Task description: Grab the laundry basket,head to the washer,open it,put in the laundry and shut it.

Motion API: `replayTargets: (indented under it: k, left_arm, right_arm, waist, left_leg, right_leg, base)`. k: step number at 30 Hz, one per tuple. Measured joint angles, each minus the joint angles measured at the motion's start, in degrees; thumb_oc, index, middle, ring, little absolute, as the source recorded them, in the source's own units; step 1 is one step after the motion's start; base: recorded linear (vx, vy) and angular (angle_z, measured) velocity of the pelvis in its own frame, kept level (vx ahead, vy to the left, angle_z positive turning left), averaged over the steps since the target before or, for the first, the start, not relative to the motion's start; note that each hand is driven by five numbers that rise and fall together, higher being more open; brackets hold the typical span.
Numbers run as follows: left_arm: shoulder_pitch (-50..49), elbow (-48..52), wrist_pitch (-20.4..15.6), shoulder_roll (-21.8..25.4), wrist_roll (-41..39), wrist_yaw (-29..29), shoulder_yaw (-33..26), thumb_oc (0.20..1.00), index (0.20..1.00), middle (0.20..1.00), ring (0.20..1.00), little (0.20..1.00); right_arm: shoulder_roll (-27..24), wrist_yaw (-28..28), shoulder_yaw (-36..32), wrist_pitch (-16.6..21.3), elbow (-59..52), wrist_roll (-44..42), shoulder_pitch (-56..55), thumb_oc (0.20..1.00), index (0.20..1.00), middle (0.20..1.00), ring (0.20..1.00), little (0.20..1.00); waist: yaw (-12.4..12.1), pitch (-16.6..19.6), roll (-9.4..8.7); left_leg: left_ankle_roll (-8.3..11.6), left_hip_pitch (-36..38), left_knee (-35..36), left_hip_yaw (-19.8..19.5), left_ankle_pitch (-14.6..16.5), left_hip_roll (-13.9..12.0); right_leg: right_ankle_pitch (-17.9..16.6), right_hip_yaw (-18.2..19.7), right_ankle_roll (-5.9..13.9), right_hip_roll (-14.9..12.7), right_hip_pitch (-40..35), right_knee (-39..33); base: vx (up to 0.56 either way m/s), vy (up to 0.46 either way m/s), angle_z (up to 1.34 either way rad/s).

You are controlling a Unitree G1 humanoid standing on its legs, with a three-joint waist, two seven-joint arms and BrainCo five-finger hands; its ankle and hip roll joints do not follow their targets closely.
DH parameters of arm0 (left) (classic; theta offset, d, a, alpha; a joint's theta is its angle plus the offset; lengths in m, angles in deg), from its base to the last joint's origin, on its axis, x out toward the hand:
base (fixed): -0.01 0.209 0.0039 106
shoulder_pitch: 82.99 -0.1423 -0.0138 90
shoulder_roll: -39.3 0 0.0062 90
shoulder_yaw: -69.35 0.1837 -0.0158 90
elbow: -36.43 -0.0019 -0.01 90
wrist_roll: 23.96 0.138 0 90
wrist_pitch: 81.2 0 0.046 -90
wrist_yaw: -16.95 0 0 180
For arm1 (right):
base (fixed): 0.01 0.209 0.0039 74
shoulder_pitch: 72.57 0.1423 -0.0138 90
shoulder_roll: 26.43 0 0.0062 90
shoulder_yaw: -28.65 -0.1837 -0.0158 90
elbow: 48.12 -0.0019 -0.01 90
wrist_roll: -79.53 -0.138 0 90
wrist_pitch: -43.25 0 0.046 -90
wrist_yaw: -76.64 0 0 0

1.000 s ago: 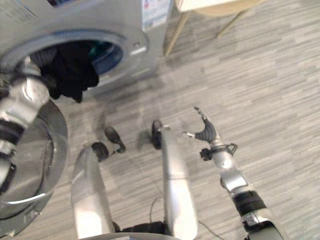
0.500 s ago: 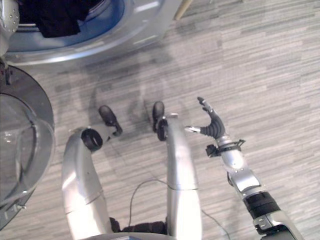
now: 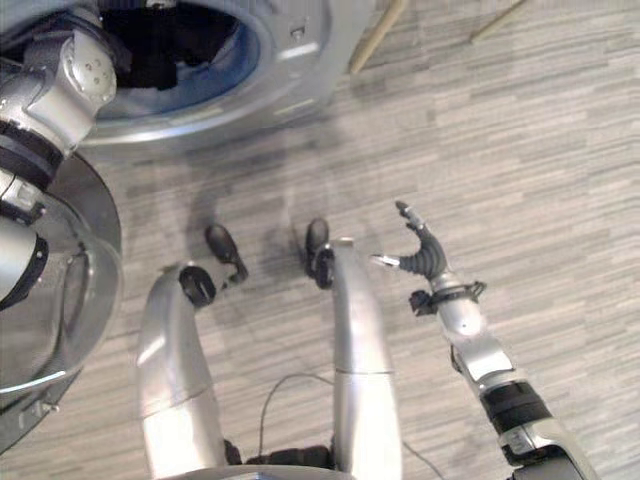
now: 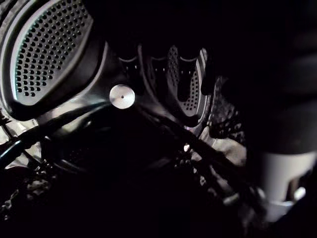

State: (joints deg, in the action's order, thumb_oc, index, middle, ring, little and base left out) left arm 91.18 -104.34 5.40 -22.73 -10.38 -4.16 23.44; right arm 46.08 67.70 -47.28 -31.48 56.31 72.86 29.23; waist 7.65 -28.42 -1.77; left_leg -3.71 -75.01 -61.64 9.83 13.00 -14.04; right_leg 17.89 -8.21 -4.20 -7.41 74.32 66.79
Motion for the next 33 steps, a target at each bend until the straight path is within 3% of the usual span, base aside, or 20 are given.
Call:
replayTargets:
  k: [1,4,6,7,9,11,12,18,25,28,33]
  left_arm:
    - [-5.40,3.24,-0.53,0.10,-0.25,0.26,-2.75,1.000,1.000,1.000,1.000,1.000]
    - [-26.94,13.33,-1.59,-2.43,-4.39,1.27,-15.15,1.000,1.000,1.000,1.000,1.000]
    - [-37.17,14.41,-1.48,-5.96,-8.47,1.42,-18.56,1.000,1.000,1.000,1.000,1.000]
    - [-47.03,19.43,-2.04,-9.77,-9.37,2.20,-25.96,1.000,1.000,1.000,1.000,1.000]
    - [-58.17,21.75,-2.52,-14.25,-11.79,3.74,-28.59,1.000,1.000,1.000,1.000,1.000]
    - [-75.81,24.87,-3.75,-23.45,-17.91,8.00,-32.52,1.000,1.000,1.000,1.000,1.000]
    - [-80.74,24.23,-4.06,-23.94,-20.01,9.72,-31.41,1.000,1.000,1.000,1.000,1.000]
    - [-89.13,18.29,-4.29,-25.14,-24.73,15.04,-32.80,1.000,1.000,1.000,1.000,1.000]
    - [-88.80,14.21,-4.14,-25.71,-24.62,16.89,-34.35,1.000,1.000,1.000,1.000,1.000]
    - [-89.18,11.39,-3.83,-26.15,-23.61,16.91,-35.50,1.000,1.000,1.000,1.000,1.000]
    - [-85.72,11.66,-3.55,-26.14,-23.51,16.68,-35.26,1.000,1.000,1.000,1.000,1.000]
  right_arm:
    - [1.69,-0.04,0.43,-0.24,1.40,0.26,-1.07,1.000,1.000,1.000,1.000,1.000]
    - [5.48,-0.68,0.27,-2.04,5.52,2.27,-1.14,1.000,1.000,1.000,1.000,1.000]
    - [6.57,-1.14,1.50,-2.64,6.91,2.35,-2.45,1.000,1.000,1.000,1.000,1.000]
    - [7.78,-1.17,1.59,-3.65,7.34,3.53,-2.47,1.000,1.000,1.000,1.000,1.000]
    - [8.53,-1.10,2.12,-4.25,7.72,4.41,-2.83,1.000,1.000,1.000,1.000,1.000]
    - [11.56,-1.22,0.13,-6.32,15.06,4.43,-3.80,1.000,1.000,1.000,1.000,1.000]
    - [11.76,-0.88,0.16,-6.20,16.23,4.48,-4.99,1.000,1.000,1.000,1.000,1.000]
    - [12.38,-0.70,-2.78,-6.75,22.73,4.47,-9.83,1.000,1.000,1.000,1.000,1.000]
    - [14.55,0.51,-5.15,-6.91,26.91,4.34,-13.13,1.000,1.000,1.000,1.000,1.000]
    - [14.83,0.50,-5.16,-8.08,27.08,4.37,-14.62,1.000,1.000,1.000,1.000,1.000]
    - [16.09,0.54,-4.42,-9.05,28.88,4.36,-13.71,1.000,1.000,1.000,1.000,1.000]
  waist:
    - [-0.18,3.70,0.39]
    - [-0.90,3.90,0.51]
    - [-1.88,4.20,0.44]
    - [-2.44,4.22,0.43]
    - [-3.22,4.93,0.43]
    - [-3.29,5.66,0.23]
    - [-4.27,6.73,0.27]
    - [-5.39,10.91,-0.05]
    - [-4.82,18.10,-0.25]
    - [-4.85,20.53,-0.21]
    - [-4.89,20.91,-0.23]
  left_leg:
    - [0.31,-0.73,1.30,-0.17,-0.31,0.27]
    - [2.30,8.11,9.43,-0.51,-2.71,2.39]
    - [2.69,14.02,14.90,-0.49,-4.13,3.87]
    - [2.67,17.84,19.15,-0.25,-5.20,4.80]
    - [2.99,23.56,23.57,0.47,-6.36,5.84]
    - [3.29,38.24,35.79,1.95,-9.54,7.66]
    - [3.30,42.17,38.80,1.86,-9.78,8.25]
    - [3.06,58.94,53.39,1.38,-14.50,10.50]
    - [3.00,68.24,61.16,0.87,-15.41,11.67]
    - [2.93,73.33,65.74,2.38,-16.33,12.16]
    - [1.68,70.92,64.15,2.57,-17.00,12.00]
  right_leg:
    - [0.18,-0.64,-0.23,-0.23,0.61,-1.00]
    - [-0.81,-2.08,-0.13,-0.72,-8.34,-7.78]
    - [-1.27,-2.37,0.36,-0.83,-14.08,-12.20]
    - [-1.83,-2.56,0.97,-0.92,-17.66,-15.63]
    - [-2.61,-2.92,1.45,-1.32,-23.04,-19.49]
    - [-5.00,-3.14,3.23,-1.04,-36.75,-29.89]
    - [-5.07,-3.75,3.40,-1.01,-40.78,-32.64]
    - [-8.30,-6.06,5.12,-0.22,-57.56,-45.26]
    - [-10.80,-7.08,6.63,0.80,-67.84,-55.24]
    - [-13.66,-6.09,7.52,1.57,-72.54,-61.15]
    - [-14.24,-0.87,8.59,1.55,-68.81,-55.65]
  base:
    - [-0.12,-0.011,0.16]
    - [-0.16,-0.011,0.25]
    - [-0.09,0.019,0.29]
    - [-0.06,0.044,0.23]
    - [0.00,0.052,0.12]
    - [0.11,0.056,0.09]
    - [0.12,0.037,0.06]
    - [0.07,0.048,0.13]
    - [0.12,0.124,0.03]
    - [-0.08,0.160,-0.27]
    - [-0.28,0.017,0.00]
